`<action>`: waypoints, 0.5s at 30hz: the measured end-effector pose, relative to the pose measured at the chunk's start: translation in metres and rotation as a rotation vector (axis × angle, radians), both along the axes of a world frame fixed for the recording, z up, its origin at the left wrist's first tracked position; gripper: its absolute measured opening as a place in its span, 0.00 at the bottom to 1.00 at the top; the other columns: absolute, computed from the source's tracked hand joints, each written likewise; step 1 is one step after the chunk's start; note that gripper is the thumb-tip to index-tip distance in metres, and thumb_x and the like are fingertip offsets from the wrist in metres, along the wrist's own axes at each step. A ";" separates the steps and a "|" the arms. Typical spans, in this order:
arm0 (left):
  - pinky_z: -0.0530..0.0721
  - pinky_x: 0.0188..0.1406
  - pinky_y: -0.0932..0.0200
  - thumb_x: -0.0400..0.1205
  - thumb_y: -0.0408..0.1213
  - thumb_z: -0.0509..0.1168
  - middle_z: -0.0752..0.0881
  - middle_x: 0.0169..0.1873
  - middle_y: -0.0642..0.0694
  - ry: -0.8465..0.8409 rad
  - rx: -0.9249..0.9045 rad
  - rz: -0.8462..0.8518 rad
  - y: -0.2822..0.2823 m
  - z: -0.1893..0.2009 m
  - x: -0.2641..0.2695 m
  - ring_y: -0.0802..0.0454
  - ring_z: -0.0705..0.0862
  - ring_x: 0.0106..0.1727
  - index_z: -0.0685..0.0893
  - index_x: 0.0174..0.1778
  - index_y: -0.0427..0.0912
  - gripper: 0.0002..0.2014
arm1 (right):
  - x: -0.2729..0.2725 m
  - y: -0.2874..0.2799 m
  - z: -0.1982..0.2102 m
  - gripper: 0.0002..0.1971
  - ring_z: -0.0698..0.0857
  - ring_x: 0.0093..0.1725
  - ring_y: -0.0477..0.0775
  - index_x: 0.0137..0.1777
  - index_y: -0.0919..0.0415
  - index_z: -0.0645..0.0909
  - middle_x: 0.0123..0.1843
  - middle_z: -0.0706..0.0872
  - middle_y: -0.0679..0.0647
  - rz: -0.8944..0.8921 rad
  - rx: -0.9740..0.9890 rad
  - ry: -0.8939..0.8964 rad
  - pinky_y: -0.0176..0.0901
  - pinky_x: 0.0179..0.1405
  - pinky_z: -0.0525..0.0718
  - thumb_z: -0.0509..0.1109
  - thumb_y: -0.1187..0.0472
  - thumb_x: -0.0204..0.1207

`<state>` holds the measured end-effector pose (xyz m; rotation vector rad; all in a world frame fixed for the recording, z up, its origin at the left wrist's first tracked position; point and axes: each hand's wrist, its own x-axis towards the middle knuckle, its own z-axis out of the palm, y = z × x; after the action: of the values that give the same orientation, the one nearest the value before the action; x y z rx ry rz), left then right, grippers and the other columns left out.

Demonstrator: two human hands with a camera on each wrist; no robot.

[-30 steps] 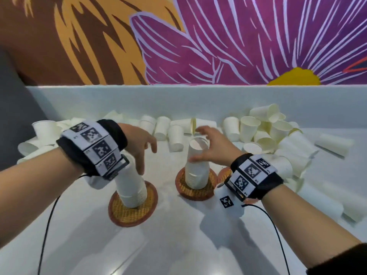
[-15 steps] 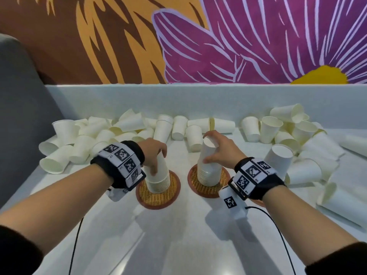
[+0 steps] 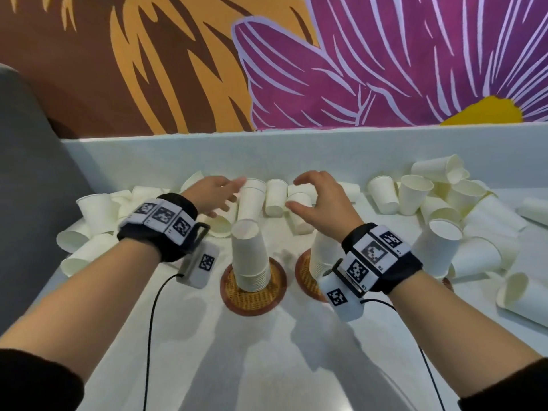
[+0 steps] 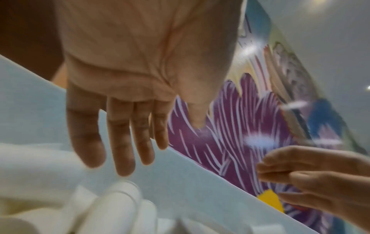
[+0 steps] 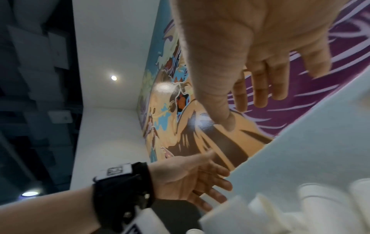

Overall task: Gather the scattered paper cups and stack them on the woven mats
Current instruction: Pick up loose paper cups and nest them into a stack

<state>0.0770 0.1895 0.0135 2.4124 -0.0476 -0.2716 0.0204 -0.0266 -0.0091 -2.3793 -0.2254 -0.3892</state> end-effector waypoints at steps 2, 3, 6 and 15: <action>0.82 0.40 0.56 0.84 0.47 0.61 0.87 0.54 0.42 -0.039 -0.013 0.115 0.023 -0.004 0.011 0.47 0.85 0.47 0.82 0.54 0.40 0.14 | -0.001 0.025 0.005 0.14 0.77 0.61 0.49 0.60 0.58 0.80 0.60 0.79 0.53 0.092 0.030 -0.064 0.29 0.56 0.67 0.71 0.59 0.75; 0.83 0.40 0.56 0.82 0.43 0.64 0.88 0.53 0.40 -0.064 0.034 0.153 0.036 -0.009 0.015 0.46 0.85 0.46 0.83 0.52 0.39 0.11 | -0.002 0.040 0.005 0.11 0.78 0.58 0.48 0.57 0.58 0.81 0.58 0.80 0.53 0.146 0.045 -0.079 0.28 0.54 0.68 0.70 0.61 0.75; 0.80 0.52 0.55 0.76 0.39 0.72 0.88 0.55 0.38 -0.066 0.295 0.177 0.071 -0.030 0.020 0.43 0.84 0.53 0.86 0.53 0.39 0.12 | 0.000 0.085 0.001 0.08 0.80 0.52 0.49 0.53 0.61 0.83 0.53 0.83 0.55 0.284 0.065 -0.078 0.32 0.52 0.74 0.69 0.64 0.75; 0.74 0.67 0.46 0.71 0.51 0.70 0.71 0.66 0.43 -0.020 0.839 -0.021 0.107 -0.117 0.019 0.40 0.68 0.69 0.69 0.71 0.46 0.34 | 0.005 0.187 -0.021 0.12 0.83 0.53 0.56 0.55 0.67 0.84 0.55 0.87 0.61 0.356 -0.005 0.147 0.44 0.55 0.80 0.63 0.71 0.74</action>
<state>0.0960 0.2962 -0.1035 3.2489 0.0436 -0.3201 0.0252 0.1608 -0.0300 -2.2999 -0.5702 -0.0458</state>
